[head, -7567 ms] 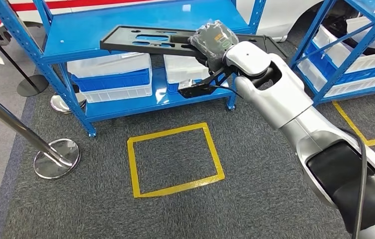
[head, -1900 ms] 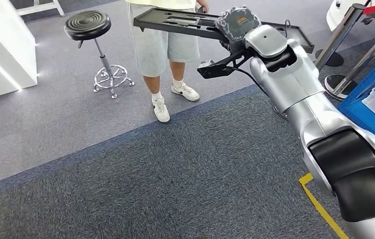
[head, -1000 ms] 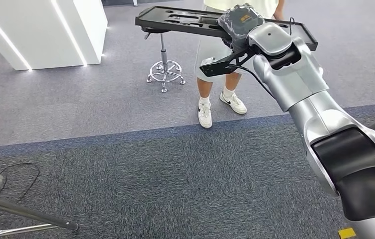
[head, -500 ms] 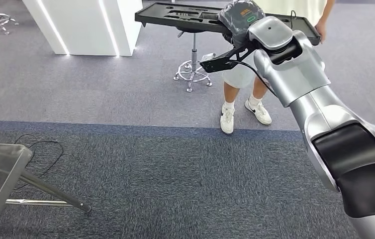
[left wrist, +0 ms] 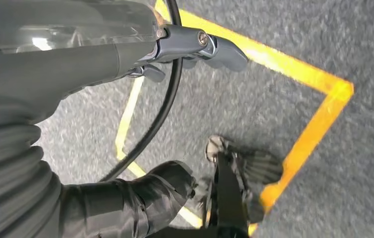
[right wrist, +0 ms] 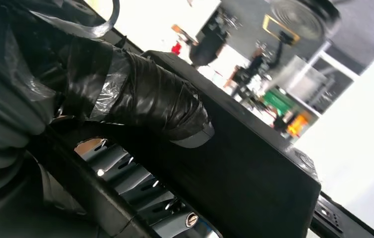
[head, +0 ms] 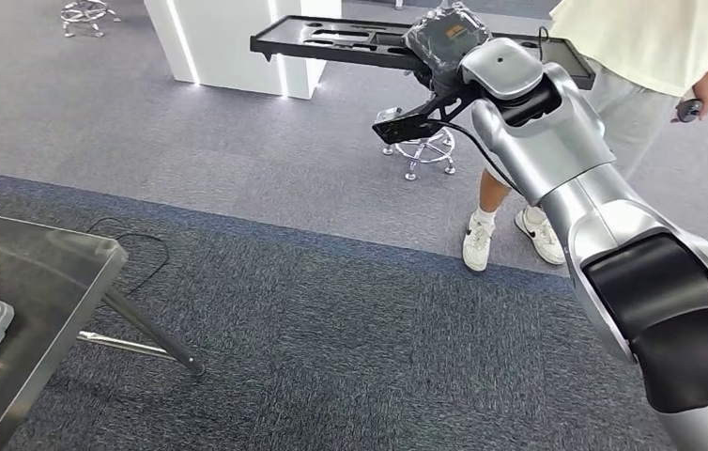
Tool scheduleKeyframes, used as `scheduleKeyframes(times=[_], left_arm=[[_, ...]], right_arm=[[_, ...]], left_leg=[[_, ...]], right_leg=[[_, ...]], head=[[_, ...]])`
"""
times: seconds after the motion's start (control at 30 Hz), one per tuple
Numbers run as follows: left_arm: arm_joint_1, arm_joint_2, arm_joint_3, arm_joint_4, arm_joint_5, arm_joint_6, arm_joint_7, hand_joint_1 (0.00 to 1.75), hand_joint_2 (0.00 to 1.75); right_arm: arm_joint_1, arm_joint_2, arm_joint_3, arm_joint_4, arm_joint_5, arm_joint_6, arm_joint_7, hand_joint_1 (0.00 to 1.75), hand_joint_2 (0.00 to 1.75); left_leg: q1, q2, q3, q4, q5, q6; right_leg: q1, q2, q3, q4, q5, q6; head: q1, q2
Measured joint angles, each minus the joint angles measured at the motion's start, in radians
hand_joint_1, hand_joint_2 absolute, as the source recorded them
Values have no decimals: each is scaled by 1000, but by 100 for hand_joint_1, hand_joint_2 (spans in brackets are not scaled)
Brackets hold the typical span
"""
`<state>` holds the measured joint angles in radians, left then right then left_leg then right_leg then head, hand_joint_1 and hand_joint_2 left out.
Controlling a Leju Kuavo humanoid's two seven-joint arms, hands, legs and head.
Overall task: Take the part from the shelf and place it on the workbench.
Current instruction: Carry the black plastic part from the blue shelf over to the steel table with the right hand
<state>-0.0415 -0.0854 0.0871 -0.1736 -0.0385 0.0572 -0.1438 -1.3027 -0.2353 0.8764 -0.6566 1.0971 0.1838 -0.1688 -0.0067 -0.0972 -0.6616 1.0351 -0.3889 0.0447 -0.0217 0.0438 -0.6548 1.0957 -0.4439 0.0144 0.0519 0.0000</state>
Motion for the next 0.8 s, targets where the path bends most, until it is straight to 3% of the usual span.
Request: scheduleKeyframes(times=[0.07, 0.13, 0.2, 0.27, 0.33, 0.37, 0.4, 0.5, 0.57, 0.6, 0.63, 0.7, 0.77, 0.8], left_arm=[[0, 0, 2, 0, 1, -1, 0, 0, 175], [5, 2, 5, 0, 5, -2, 0, 0, 175], [9, 5, 9, 0, 7, -2, 0, 0, 175], [8, 7, 14, 0, 8, -2, 1, 0, 175], [7, 7, 19, 0, 8, -3, 2, 0, 175], [8, 7, 20, 0, 7, -3, 3, 0, 175], [8, 8, 21, 0, 7, -3, 4, 0, 175], [8, 9, 22, 0, 2, -2, 6, 0, 175], [8, 9, 23, 0, -1, -2, 6, 0, 175], [8, 10, 23, 0, -2, -2, 6, 0, 175], [9, 10, 23, 0, -3, -1, 7, 0, 175], [8, 10, 23, 0, -3, -1, 7, 0, 175], [5, 11, 24, 0, -3, 0, 7, 0, 175], [4, 11, 24, 0, -3, 1, 7, 0, 175]], right_arm=[[1, 4, 0, 0, -2, -2, 1, 175, 175], [6, 15, 0, -1, -3, -3, 6, 175, 175], [11, 27, 1, -2, -4, -5, 15, 175, 175], [14, 33, 1, -2, -4, -6, 21, 175, 175], [19, 37, 2, -2, -4, -6, 22, 175, 175], [23, 38, 4, -2, -4, -6, 22, 175, 175], [27, 39, 6, -2, -4, -7, 21, 175, 175], [30, 41, 8, 0, -4, -8, 21, 175, 175], [29, 41, 9, 2, -4, -8, 20, 175, 175], [28, 43, 10, 3, -5, -8, 20, 175, 175], [28, 45, 11, 4, -5, -8, 19, 175, 175], [27, 48, 13, 5, -5, -9, 19, 175, 175], [26, 46, 15, 7, -6, -9, 19, 175, 175], [27, 44, 15, 9, -6, -9, 19, 175, 175]], left_leg=[[3, -18, -7, 3, 1, -11], [7, -30, -10, 2, 2, -22], [5, 5, -28, 40, -23, -31], [7, 62, -82, 151, -79, -40], [15, 86, -135, 255, -114, -46], [19, 90, -141, 262, -107, -49], [23, 95, -125, 229, -83, -52], [22, 135, -25, 38, -7, -51], [13, 142, -4, -1, -6, -40], [12, 131, -4, -3, -5, -32], [12, 121, -1, -5, -6, -25], [15, 102, 8, -11, -6, -12], [14, 82, 13, -13, -7, -2], [12, 70, 13, -12, -7, 2]], right_leg=[[4, 7, 18, -34, 0, -2], [5, -14, 24, -43, 4, -10], [1, -37, 35, -58, 10, -21], [2, -58, 42, -67, 12, -28], [3, -80, 43, -67, 9, -29], [3, -92, 44, -67, 7, -27], [3, -102, 46, -67, 5, -25], [5, -133, 52, -62, -7, -10], [10, -148, 56, -61, -13, 1], [10, -156, 60, -62, -16, 7], [7, -158, 63, -62, -20, 14], [0, -123, 54, -27, -47, 22], [-1, -67, -2, 86, -100, 22], [1, -53, -42, 155, -124, 20]], head=[[0, 0], [0, 0], [-2, 0], [-5, 0], [-5, 0], [-5, 0], [-5, 0], [-4, 0], [-2, 0], [-1, 0], [-1, 0], [0, 0], [0, 0], [0, 0]])
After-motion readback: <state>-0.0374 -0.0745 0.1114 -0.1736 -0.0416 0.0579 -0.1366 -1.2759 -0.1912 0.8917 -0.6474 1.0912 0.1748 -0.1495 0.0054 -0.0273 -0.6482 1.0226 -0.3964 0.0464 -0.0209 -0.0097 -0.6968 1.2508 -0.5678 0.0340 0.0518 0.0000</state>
